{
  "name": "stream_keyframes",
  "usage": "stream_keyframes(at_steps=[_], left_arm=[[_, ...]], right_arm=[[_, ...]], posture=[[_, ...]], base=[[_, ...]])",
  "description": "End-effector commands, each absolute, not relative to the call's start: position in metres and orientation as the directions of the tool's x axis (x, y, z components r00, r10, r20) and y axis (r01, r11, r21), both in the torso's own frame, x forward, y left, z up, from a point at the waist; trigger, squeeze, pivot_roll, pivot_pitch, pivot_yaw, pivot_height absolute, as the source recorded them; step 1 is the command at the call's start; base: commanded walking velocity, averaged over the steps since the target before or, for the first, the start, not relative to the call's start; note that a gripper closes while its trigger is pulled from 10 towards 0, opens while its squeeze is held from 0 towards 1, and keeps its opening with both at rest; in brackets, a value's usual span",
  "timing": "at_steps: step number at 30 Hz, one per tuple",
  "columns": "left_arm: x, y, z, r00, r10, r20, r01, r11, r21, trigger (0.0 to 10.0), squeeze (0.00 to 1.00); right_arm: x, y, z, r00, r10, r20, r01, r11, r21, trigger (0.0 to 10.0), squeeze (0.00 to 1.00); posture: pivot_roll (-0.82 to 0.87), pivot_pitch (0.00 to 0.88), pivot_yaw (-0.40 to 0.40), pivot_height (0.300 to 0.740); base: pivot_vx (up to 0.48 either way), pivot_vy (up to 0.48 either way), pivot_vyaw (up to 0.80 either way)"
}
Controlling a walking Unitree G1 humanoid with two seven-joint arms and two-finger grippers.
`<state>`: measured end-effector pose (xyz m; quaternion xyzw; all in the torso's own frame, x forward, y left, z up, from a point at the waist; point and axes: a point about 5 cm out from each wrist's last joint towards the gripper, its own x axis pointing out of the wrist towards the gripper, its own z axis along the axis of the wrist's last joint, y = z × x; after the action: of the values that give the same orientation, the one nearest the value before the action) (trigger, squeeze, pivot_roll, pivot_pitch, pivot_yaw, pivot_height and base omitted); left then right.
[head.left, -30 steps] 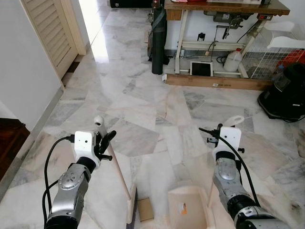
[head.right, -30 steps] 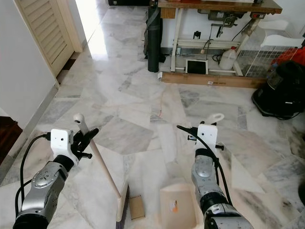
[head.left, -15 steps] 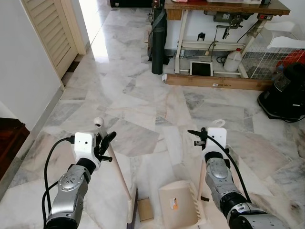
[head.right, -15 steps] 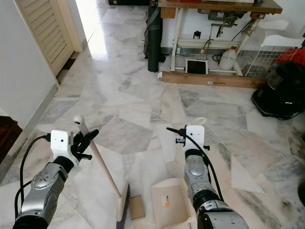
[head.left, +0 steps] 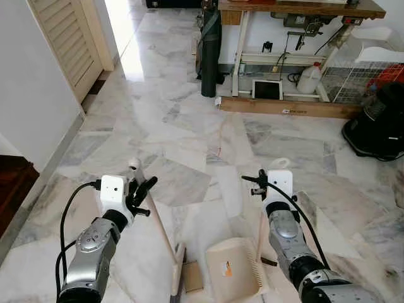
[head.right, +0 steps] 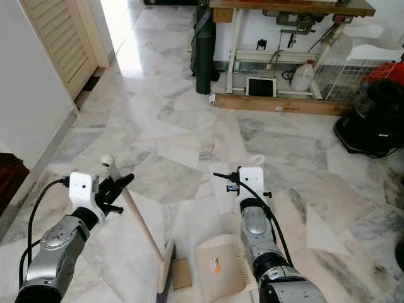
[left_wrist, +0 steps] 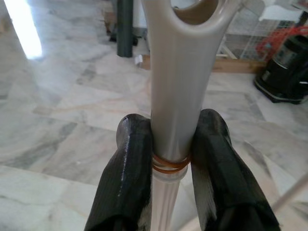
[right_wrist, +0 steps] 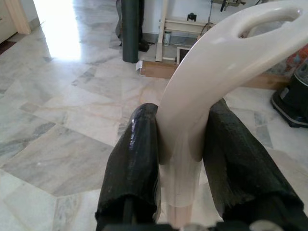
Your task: Sweep floor
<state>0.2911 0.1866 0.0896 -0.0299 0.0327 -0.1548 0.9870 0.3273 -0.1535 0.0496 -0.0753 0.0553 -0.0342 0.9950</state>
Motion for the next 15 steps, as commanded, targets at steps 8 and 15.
stream_keyframes(at_steps=[8, 15], left_arm=[[0.287, 0.209, 0.097, 0.977, -0.205, -0.057, 0.205, 0.979, -0.013, 10.0, 0.00], [0.276, 0.240, 0.103, 0.998, 0.016, -0.057, -0.011, 0.995, 0.098, 10.0, 0.00]], right_arm=[[0.314, -0.147, 0.030, 0.980, -0.066, -0.189, 0.030, 0.981, -0.189, 10.0, 0.00], [0.312, -0.145, 0.027, 0.978, -0.075, -0.196, 0.037, 0.980, -0.195, 10.0, 0.00]], posture=[[0.07, 0.086, -0.014, 0.740], [0.08, 0.078, -0.010, 0.740]], base=[[0.000, 0.000, 0.00], [0.000, 0.000, 0.00]])
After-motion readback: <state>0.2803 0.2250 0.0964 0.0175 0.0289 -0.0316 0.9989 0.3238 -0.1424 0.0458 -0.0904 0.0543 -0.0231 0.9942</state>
